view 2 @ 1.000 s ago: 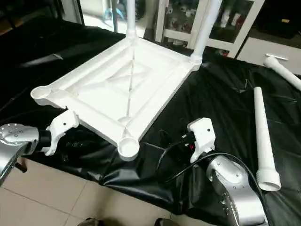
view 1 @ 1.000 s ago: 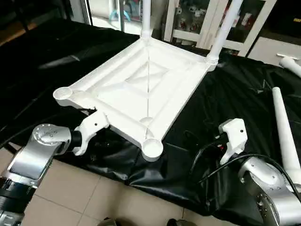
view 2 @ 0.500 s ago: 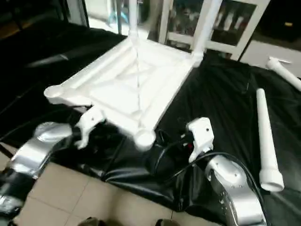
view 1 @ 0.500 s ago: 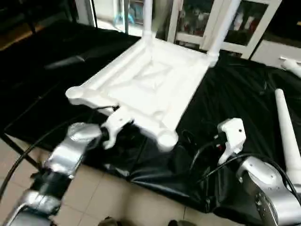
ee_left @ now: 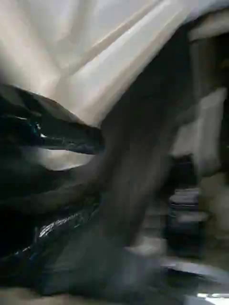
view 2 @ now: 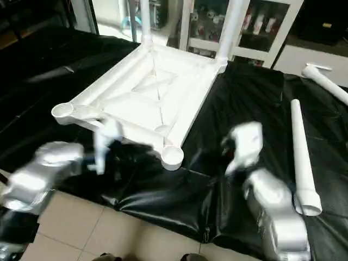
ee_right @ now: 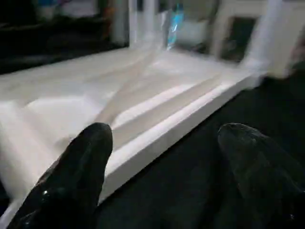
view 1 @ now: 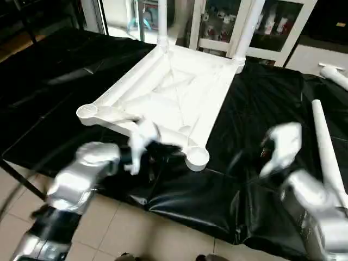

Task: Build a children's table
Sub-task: Rotate table base, then pick table leg

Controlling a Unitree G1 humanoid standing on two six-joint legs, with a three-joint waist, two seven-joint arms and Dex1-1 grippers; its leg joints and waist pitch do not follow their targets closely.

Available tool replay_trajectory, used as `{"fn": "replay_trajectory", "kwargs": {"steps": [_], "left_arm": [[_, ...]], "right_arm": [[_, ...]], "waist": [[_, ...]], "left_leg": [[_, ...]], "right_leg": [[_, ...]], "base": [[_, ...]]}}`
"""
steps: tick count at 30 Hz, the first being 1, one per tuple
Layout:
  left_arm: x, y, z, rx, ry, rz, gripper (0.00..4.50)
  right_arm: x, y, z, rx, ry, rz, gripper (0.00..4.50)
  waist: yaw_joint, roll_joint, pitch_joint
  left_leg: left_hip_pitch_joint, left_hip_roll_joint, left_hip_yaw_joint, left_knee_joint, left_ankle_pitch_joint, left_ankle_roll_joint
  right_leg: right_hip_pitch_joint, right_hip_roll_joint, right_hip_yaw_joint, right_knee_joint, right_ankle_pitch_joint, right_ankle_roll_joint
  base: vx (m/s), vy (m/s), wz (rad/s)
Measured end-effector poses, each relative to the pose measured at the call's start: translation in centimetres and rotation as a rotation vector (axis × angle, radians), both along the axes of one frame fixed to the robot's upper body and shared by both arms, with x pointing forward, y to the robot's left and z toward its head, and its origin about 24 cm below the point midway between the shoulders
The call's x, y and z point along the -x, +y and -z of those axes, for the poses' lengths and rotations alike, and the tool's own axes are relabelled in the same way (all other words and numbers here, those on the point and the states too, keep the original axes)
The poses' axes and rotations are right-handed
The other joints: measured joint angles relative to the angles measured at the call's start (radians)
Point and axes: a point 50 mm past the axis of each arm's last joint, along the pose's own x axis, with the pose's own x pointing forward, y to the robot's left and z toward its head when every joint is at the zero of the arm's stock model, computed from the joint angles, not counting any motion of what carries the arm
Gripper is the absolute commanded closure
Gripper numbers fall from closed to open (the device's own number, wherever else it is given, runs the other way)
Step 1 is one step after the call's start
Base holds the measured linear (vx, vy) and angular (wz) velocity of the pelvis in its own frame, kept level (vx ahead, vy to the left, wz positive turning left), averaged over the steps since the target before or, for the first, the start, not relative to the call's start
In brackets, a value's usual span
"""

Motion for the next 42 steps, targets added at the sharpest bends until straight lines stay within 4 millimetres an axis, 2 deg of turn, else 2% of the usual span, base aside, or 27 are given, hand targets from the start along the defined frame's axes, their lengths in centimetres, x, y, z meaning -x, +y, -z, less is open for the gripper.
{"fn": "replay_trajectory", "kwargs": {"steps": [1, 4, 6, 9, 10, 14, 19, 22, 23, 24, 26, 27, 28, 29, 30, 31, 32, 33, 34, 35, 36, 37, 38, 39, 40, 41, 42], "left_arm": [[-0.2, 0.0, -0.5, 0.035, -0.015, -0.024, 3.11], [-2.6, -0.2, -0.9, 0.126, -0.092, -0.380, 3.11], [-3.1, -0.1, 0.3, 0.111, -0.087, -0.580, 3.11], [-2.8, 0.8, 2.4, 0.017, -0.068, -0.725, 3.11], [-2.8, 1.0, 2.8, 0.003, -0.061, -0.764, 3.11], [-2.9, 0.8, 2.9, -0.003, -0.071, -0.825, 3.11], [-2.9, -0.5, 2.9, 0.015, -0.097, -0.883, 3.11], [-3.0, -0.9, 3.3, -0.003, -0.096, -0.906, 3.11], [-3.0, -0.8, 3.3, -0.005, -0.100, -0.910, 3.11], [-3.0, -0.8, 3.2, -0.006, -0.106, -0.916, 3.11], [-3.0, -0.7, 3.2, -0.010, -0.115, -0.928, 3.11], [-3.0, -0.7, 3.2, -0.012, -0.116, -0.930, 3.11], [-3.0, -0.9, 3.2, -0.013, -0.118, -0.928, 3.11], [-3.0, -1.0, 3.2, -0.013, -0.121, -0.923, 3.11], [-3.0, -1.3, 3.1, -0.014, -0.128, -0.912, 3.11], [-2.9, -1.7, 3.2, -0.021, -0.130, -0.900, 3.11], [-2.9, -2.1, 3.2, -0.020, -0.133, -0.884, 3.11], [-2.9, -2.3, 3.1, -0.022, -0.140, -0.875, 3.11], [-2.9, -2.1, 3.2, -0.030, -0.142, -0.881, 3.11], [-2.9, -1.8, 3.3, -0.041, -0.146, -0.885, 3.11], [-3.0, -1.3, 3.4, -0.054, -0.149, -0.903, 3.11], [-3.0, -0.9, 3.4, -0.059, -0.149, -0.916, 3.11], [-3.1, -0.8, 3.4, -0.060, -0.152, -0.919, 3.11], [-3.1, -0.9, 3.4, -0.044, -0.132, -0.909, 3.11], [-3.1, -0.9, 3.4, -0.038, -0.117, -0.899, 3.11], [-3.0, -1.4, 3.7, -0.028, -0.078, -0.879, 3.11], [-2.9, -2.0, 3.8, -0.015, -0.053, -0.855, 3.11]], "right_arm": [[-0.2, 0.0, -0.2, 0.000, -0.005, 0.016, 0.61], [-0.7, 0.2, -0.2, 0.004, 0.021, 0.126, 0.61], [-0.9, 0.3, -0.3, 0.020, 0.017, 0.163, 0.61], [-1.2, 0.1, -0.2, 0.040, 0.017, 0.225, 0.61], [-1.6, 0.1, -0.2, 0.037, 0.020, 0.256, 0.61], [-2.2, -0.1, -0.2, 0.042, 0.021, 0.306, 0.61], [-2.3, 1.1, -0.2, 0.019, 0.025, 0.249, 0.61], [-2.4, 1.7, 0.1, 0.020, 0.033, 0.225, 0.61], [-2.4, 1.8, 0.2, 0.020, 0.039, 0.224, 0.61], [-2.4, 1.8, 0.5, 0.019, 0.049, 0.228, 0.61], [-2.5, 1.9, 0.6, 0.018, 0.055, 0.232, 0.61], [-2.6, 1.9, 0.5, 0.021, 0.052, 0.234, 0.61], [-2.7, 1.8, 0.4, 0.024, 0.051, 0.235, 0.61], [-2.7, 1.8, 0.4, 0.025, 0.048, 0.237, 0.61], [-2.7, 1.5, 0.4, 0.034, 0.050, 0.245, 0.61], [-2.7, 1.1, 0.5, 0.040, 0.056, 0.258, 0.61], [-2.7, 0.8, 0.5, 0.041, 0.055, 0.269, 0.61], [-2.7, 0.7, 0.4, 0.039, 0.054, 0.273, 0.61], [-2.7, 0.8, 0.5, 0.040, 0.058, 0.269, 0.61], [-2.7, 1.1, 0.5, 0.034, 0.058, 0.259, 0.61], [-2.7, 1.7, 0.6, 0.030, 0.062, 0.241, 0.61], [-2.7, 1.9, 0.7, 0.029, 0.068, 0.234, 0.61], [-2.7, 1.9, 0.7, 0.030, 0.069, 0.232, 0.61], [-2.8, 2.0, 0.6, 0.030, 0.065, 0.232, 0.61], [-2.8, 2.0, 0.6, 0.029, 0.064, 0.231, 0.61], [-2.7, 1.7, 0.8, 0.034, 0.077, 0.238, 0.61], [-2.6, 1.1, 1.1, 0.043, 0.094, 0.257, 0.61]], "waist": [[0.003, 0.000, -0.002], [0.004, -0.002, -0.005], [0.000, -0.003, -0.006], [-0.019, -0.006, -0.007], [-0.022, -0.007, -0.007], [-0.019, -0.010, -0.009], [-0.016, -0.012, -0.009], [-0.025, -0.012, -0.009], [-0.029, -0.011, -0.009], [-0.037, -0.009, -0.008], [-0.046, -0.010, -0.009], [-0.051, -0.010, -0.009], [-0.053, -0.011, -0.009], [-0.054, -0.014, -0.009], [-0.050, -0.021, -0.007], [-0.047, -0.021, -0.006], [-0.047, -0.017, -0.009], [-0.052, 0.003, -0.017], [-0.054, 0.010, -0.019], [-0.055, 0.012, -0.020], [-0.053, 0.008, -0.023], [-0.049, 0.007, -0.024], [-0.043, 0.000, -0.029], [-0.034, -0.015, -0.035], [-0.026, -0.019, -0.035], [-0.015, -0.023, -0.030], [-0.002, -0.030, -0.026]], "left_leg": [[0.001, 0.000, 0.000, 0.000, 0.000, 0.000], [0.004, 0.000, 0.000, 0.000, 0.000, 0.000], [0.008, 0.000, -0.001, 0.000, 0.000, 0.000], [0.009, 0.000, -0.002, 0.000, 0.000, 0.000], [0.009, 0.000, -0.003, 0.000, 0.000, -0.001], [0.006, 0.000, -0.003, 0.000, 0.000, -0.001], [0.004, 0.000, -0.002, 0.001, 0.000, 0.000], [0.005, 0.004, -0.007, 0.000, 0.000, 0.000], [0.006, 0.010, -0.011, -0.001, 0.000, -0.001], [0.008, 0.022, -0.019, -0.002, 0.003, -0.005], [0.009, 0.045, -0.024, -0.004, 0.014, -0.009], [0.010, 0.056, -0.023, -0.004, 0.017, -0.009], [0.012, 0.063, -0.022, -0.005, 0.017, -0.008], [0.010, 0.060, -0.017, 0.002, 0.014, -0.001], [-0.010, 0.044, -0.025, 0.069, -0.041, 0.090], [-0.021, 0.011, -0.029, 0.129, -0.067, 0.132], [-0.021, -0.025, -0.030, 0.147, -0.078, 0.143], [-0.020, -0.049, -0.043, 0.121, -0.112, 0.129], [-0.018, -0.026, -0.066, 0.106, -0.094, 0.073], [-0.020, -0.011, -0.072, 0.101, -0.085, 0.050], [-0.022, -0.002, -0.077, 0.099, -0.077, 0.037], [-0.023, 0.003, -0.083, 0.098, -0.070, 0.033], [-0.027, 0.004, -0.083, 0.094, -0.063, 0.030], [-0.036, 0.002, -0.078, 0.094, -0.056, 0.027], [-0.042, 0.000, -0.075, 0.097, -0.052, 0.036], [-0.060, -0.004, -0.073, 0.118, -0.052, 0.152], [-0.052, -0.034, -0.070, 0.120, -0.055, 0.174]], "right_leg": [[0.001, 0.000, 0.000, 0.000, 0.000, 0.000], [0.006, 0.000, 0.000, -0.001, -0.002, 0.005], [0.010, 0.000, 0.000, -0.002, -0.003, 0.008], [0.012, 0.001, 0.000, -0.001, -0.005, 0.011], [0.011, 0.001, 0.000, -0.001, -0.005, 0.011], [0.009, 0.001, 0.000, -0.001, -0.005, 0.012], [0.009, 0.000, 0.000, -0.003, -0.006, 0.011], [0.011, 0.009, -0.007, -0.004, -0.007, 0.005], [0.013, 0.013, -0.013, -0.004, -0.007, -0.005], [0.017, 0.015, -0.030, -0.001, -0.013, -0.042], [0.017, 0.020, -0.061, 0.017, -0.029, -0.104], [0.015, 0.026, -0.071, 0.028, -0.037, -0.117], [0.013, 0.032, -0.075, 0.035, -0.041, -0.123], [0.012, 0.037, -0.079, 0.034, -0.042, -0.124], [0.013, 0.039, -0.079, 0.033, -0.041, -0.111], [0.017, 0.040, -0.082, 0.029, -0.039, -0.107], [0.019, 0.048, -0.088, 0.023, -0.034, -0.100], [0.021, 0.070, -0.115, -0.001, -0.019, -0.092], [0.027, 0.079, -0.139, -0.017, -0.016, -0.085], [0.019, 0.079, -0.143, -0.002, -0.032, -0.081], [-0.012, 0.064, -0.117, 0.128, -0.079, -0.066], [-0.022, 0.052, -0.084, 0.190, -0.094, -0.066], [-0.022, 0.031, -0.052, 0.185, -0.099, -0.072], [-0.015, 0.006, -0.014, 0.129, -0.131, -0.069], [-0.013, 0.001, -0.014, 0.130, -0.124, -0.027], [-0.017, 0.008, -0.016, 0.123, -0.114, -0.010], [-0.016, 0.010, -0.015, 0.117, -0.105, -0.020]], "base": [[0.000, 0.000, 0.00], [0.000, 0.000, 0.00], [0.000, 0.000, 0.00], [0.000, 0.000, 0.00], [0.000, 0.000, 0.00], [0.000, 0.000, 0.00], [0.000, 0.000, 0.00], [0.000, 0.000, 0.00], [0.000, 0.000, 0.00], [0.002, -0.079, 0.04], [0.003, -0.122, 0.10], [0.004, -0.157, 0.09], [-0.002, -0.156, 0.03], [-0.002, -0.156, 0.03], [-0.006, -0.140, 0.02], [-0.022, -0.117, 0.04], [-0.022, -0.117, 0.04], [-0.035, -0.104, 0.07], [-0.026, -0.145, 0.00], [-0.026, -0.145, 0.00], [-0.026, -0.175, -0.11], [-0.058, -0.184, -0.04], [-0.058, -0.184, -0.04], [-0.082, -0.231, -0.03], [-0.081, -0.247, -0.08], [-0.081, -0.247, -0.08], [-0.096, -0.244, -0.07]]}}
